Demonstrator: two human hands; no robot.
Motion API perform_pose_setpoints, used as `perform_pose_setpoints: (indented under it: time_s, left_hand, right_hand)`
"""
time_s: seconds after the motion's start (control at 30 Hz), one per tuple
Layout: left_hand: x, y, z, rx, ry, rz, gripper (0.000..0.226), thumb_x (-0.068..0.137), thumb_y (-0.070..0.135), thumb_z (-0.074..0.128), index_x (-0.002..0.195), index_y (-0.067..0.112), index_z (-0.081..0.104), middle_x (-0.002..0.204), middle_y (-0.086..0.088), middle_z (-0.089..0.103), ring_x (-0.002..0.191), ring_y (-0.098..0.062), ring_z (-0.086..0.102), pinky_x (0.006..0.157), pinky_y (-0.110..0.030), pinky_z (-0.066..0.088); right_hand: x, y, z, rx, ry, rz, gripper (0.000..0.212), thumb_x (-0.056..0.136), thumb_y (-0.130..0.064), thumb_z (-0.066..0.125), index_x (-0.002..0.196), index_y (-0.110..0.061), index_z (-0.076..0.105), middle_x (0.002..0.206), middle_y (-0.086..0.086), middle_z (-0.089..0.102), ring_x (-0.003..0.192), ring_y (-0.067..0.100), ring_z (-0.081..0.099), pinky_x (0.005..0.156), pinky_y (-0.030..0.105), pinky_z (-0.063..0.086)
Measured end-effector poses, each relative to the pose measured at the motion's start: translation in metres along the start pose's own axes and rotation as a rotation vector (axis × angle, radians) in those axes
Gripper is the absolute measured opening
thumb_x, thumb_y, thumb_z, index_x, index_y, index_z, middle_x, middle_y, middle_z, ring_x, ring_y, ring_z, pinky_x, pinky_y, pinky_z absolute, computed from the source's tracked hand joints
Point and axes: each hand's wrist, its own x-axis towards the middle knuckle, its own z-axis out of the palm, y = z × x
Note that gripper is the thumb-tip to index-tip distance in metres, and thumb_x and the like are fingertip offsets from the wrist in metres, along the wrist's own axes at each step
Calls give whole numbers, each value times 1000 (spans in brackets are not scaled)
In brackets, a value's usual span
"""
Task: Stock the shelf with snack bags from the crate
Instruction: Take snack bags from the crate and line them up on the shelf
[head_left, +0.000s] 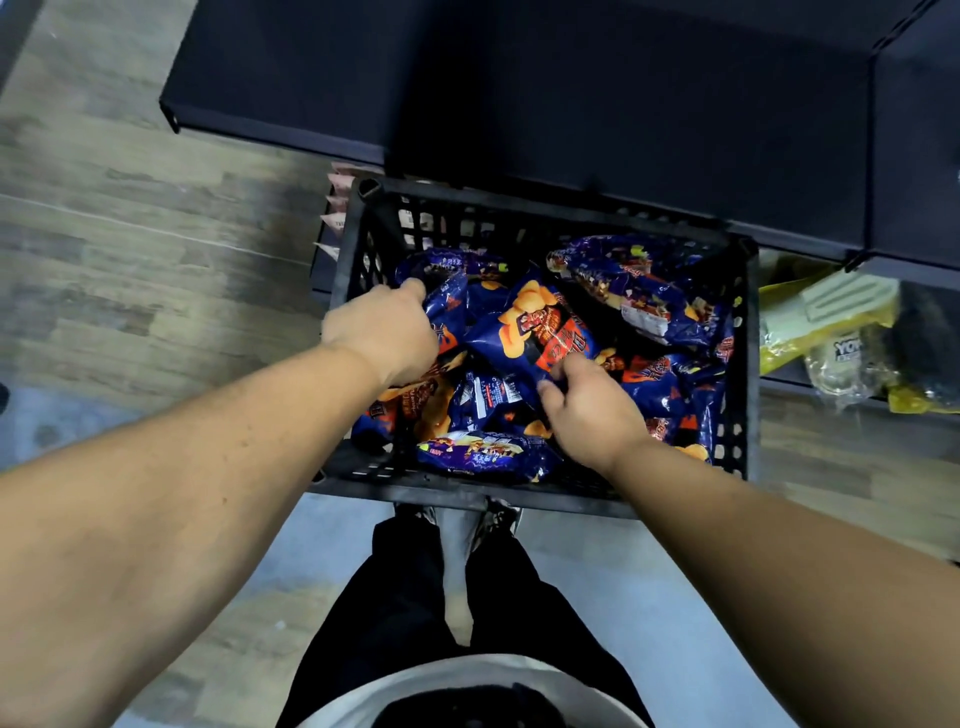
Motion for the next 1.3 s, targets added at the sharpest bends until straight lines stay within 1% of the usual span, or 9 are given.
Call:
perform_pose_setpoints:
  time_s: [0.13, 0.4, 0.63, 0.7, 0.8, 0.97, 1.03, 1.17, 1.3]
  left_hand:
    - [-2, -2, -1, -36, -34, 57, 35, 91, 34, 46, 125, 24, 45, 118, -8, 54, 106, -32, 55, 78, -36, 43]
    - [-8, -9, 3, -49, -31, 93, 33, 93, 33, 47, 123, 21, 45, 113, -6, 51, 105, -30, 54, 75, -33, 38]
    - [-9, -13, 6, -112, -35, 72, 31, 92, 34, 49, 120, 22, 45, 106, -4, 49, 94, -26, 48, 76, -33, 39]
    - [-9, -12, 6, -98, -38, 79, 33, 93, 34, 49, 123, 21, 44, 113, -5, 51, 103, -29, 52, 76, -33, 39]
    - [-10, -12, 5, -91, -46, 80, 37, 93, 35, 49, 126, 21, 42, 117, -6, 52, 106, -30, 53, 78, -35, 41]
    - [-8, -11, -4, -83, -38, 56, 35, 91, 25, 50, 124, 20, 43, 103, -2, 55, 91, -27, 54, 77, -39, 48]
    - [-11, -9, -10, -59, -24, 54, 34, 90, 20, 49, 124, 19, 44, 107, -4, 56, 98, -30, 56, 82, -42, 49]
    - [-14, -4, -28, -64, 18, 70, 21, 88, 26, 49, 108, 20, 46, 108, -6, 58, 100, -32, 57, 86, -43, 48]
    - [-25, 5, -54, -97, 67, 97, 16, 89, 32, 47, 100, 21, 40, 103, -5, 55, 98, -32, 55, 85, -42, 47]
  right_hand:
    - [13, -9, -3, 78, 65, 105, 25, 100, -39, 43, 101, -14, 48, 97, 7, 60, 91, 30, 56, 70, 32, 37]
    - [43, -22, 1, 181, 58, 454, 88, 86, -52, 65, 145, -3, 22, 147, 20, 31, 127, 38, 43, 98, 44, 41]
    - [56, -17, 1, 319, -31, 548, 102, 78, -62, 67, 146, 2, 27, 140, 19, 44, 108, 37, 57, 96, 45, 48]
    - [57, -19, -1, 366, -49, 560, 98, 77, -62, 69, 143, 1, 35, 134, 21, 48, 75, 29, 59, 70, 35, 56]
    - [58, -16, -2, 497, 6, 569, 84, 76, -48, 77, 135, -1, 41, 107, 14, 58, 40, 14, 41, 33, 15, 31]
    - [57, -12, -9, 470, 94, 465, 65, 64, -42, 86, 104, -7, 48, 93, 8, 56, 69, 23, 53, 62, 31, 45]
    - [50, -12, -16, 424, 45, 400, 68, 61, -43, 87, 107, -11, 48, 89, 9, 53, 67, 23, 50, 61, 30, 42]
    - [32, -16, -40, 332, -5, 214, 74, 69, -33, 86, 122, -4, 42, 107, 11, 61, 97, 27, 61, 88, 41, 52]
    - [16, -23, -71, 325, 47, 117, 72, 71, -45, 82, 118, -9, 41, 103, 3, 59, 96, 23, 58, 87, 40, 49]
